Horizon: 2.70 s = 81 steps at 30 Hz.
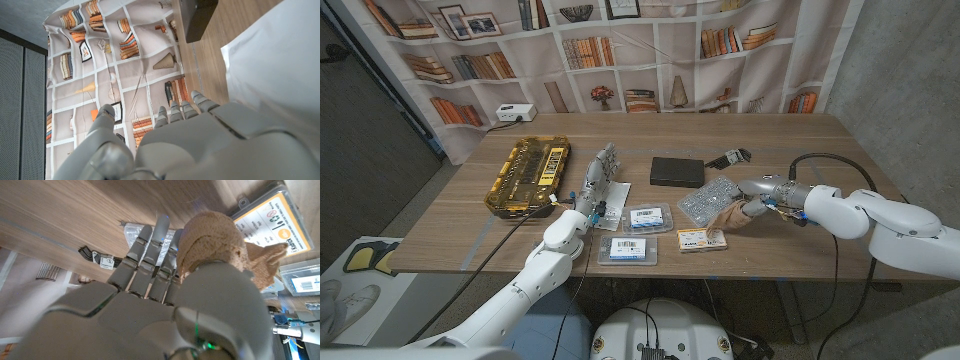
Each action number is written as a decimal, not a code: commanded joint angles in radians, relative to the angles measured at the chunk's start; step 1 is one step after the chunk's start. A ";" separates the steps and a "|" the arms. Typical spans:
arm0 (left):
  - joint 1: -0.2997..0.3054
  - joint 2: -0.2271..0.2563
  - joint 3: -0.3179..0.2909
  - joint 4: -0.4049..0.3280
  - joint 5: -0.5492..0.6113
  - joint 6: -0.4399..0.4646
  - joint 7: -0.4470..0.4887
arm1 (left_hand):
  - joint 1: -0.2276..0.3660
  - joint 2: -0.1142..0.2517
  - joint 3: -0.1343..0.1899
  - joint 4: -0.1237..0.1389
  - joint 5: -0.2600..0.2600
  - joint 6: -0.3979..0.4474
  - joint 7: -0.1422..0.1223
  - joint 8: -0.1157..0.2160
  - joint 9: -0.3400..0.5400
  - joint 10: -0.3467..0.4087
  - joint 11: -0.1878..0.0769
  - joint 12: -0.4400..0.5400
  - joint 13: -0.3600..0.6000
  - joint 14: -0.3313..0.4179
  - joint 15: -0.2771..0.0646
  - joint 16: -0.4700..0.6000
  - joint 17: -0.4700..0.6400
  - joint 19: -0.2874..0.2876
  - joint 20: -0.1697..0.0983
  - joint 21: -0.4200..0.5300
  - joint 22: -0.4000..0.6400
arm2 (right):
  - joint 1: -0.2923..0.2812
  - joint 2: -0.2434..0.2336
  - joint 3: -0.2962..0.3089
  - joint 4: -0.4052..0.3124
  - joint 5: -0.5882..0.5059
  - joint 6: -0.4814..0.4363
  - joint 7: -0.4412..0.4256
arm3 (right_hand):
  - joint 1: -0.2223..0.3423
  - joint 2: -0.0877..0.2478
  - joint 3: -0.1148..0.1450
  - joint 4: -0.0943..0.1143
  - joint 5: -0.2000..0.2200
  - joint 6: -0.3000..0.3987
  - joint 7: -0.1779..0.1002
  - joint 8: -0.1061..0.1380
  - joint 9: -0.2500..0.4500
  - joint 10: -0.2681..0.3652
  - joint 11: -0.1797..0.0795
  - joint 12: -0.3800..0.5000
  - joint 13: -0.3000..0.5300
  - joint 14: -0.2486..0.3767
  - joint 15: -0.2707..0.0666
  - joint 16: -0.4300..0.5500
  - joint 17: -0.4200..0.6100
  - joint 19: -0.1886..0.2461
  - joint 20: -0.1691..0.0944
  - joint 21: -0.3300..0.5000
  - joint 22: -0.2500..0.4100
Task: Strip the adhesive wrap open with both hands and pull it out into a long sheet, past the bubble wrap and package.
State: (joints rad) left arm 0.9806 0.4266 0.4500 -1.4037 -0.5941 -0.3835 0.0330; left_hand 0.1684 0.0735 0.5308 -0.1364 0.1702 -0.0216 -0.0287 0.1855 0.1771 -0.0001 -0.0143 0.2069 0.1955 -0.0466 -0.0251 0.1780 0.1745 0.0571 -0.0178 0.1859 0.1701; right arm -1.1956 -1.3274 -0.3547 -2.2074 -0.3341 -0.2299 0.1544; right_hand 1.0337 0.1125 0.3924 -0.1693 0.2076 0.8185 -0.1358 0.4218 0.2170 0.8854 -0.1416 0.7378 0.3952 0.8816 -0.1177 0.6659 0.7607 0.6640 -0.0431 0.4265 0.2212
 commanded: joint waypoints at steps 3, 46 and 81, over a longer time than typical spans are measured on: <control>0.008 0.007 -0.005 -0.012 0.001 0.000 0.004 | 0.002 0.008 -0.002 -0.002 0.005 0.007 -0.004 -0.001 0.000 -0.001 0.001 0.007 0.003 -0.008 0.000 0.004 0.002 -0.002 0.003 0.008 0.004 | -0.040 -0.004 0.036 -0.001 0.033 0.002 -0.093 | 0.036 0.022 0.002 0.002 0.004 0.022 -0.012 0.002 0.004 0.055 -0.052 0.007 0.045 0.019 -0.118 0.006 0.011 0.015 -0.004 0.011 0.003; 0.019 0.042 -0.019 -0.089 0.012 0.009 0.014 | 0.000 0.015 0.000 0.000 0.005 0.107 0.016 0.021 0.001 0.068 -0.009 0.031 0.004 -0.008 -0.011 0.005 0.001 -0.006 -0.002 0.007 0.005 | -0.089 0.126 0.072 -0.044 -0.125 -0.061 -0.312 | 0.045 0.028 0.002 0.008 0.002 0.016 -0.008 -0.007 0.007 0.047 -0.057 0.021 0.079 0.026 -0.117 -0.008 0.046 0.018 -0.013 0.039 0.011; -0.027 0.043 0.004 -0.108 0.005 0.014 -0.053 | -0.001 0.009 -0.003 -0.002 0.005 0.163 0.018 0.017 0.003 0.190 -0.017 0.065 0.005 0.055 -0.013 0.018 0.001 0.013 0.006 0.013 0.004 | -0.043 0.306 0.049 0.044 -0.214 0.025 -0.480 | 0.047 0.028 0.002 0.011 0.003 0.016 -0.008 -0.012 0.009 0.047 -0.056 0.017 0.077 0.025 -0.117 -0.023 0.063 0.011 -0.013 0.054 0.015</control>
State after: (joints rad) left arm 0.9725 0.4713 0.4427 -1.5071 -0.5938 -0.3667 0.0013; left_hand 0.1673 0.0827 0.5309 -0.1366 0.1701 0.1322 -0.0073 0.2011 0.1771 0.1808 -0.0303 0.2665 0.1977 -0.0030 -0.0355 0.1859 0.1722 0.0597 -0.0115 0.1929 0.1701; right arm -1.2611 -1.0680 -0.2878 -2.1963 -0.5230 -0.2404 -0.2816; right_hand 1.0532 0.1055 0.3914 -0.1610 0.2036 0.8219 -0.1397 0.4038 0.2211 0.8818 -0.1453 0.7499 0.4699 0.8989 -0.1210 0.6467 0.8177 0.6744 -0.0535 0.4713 0.2346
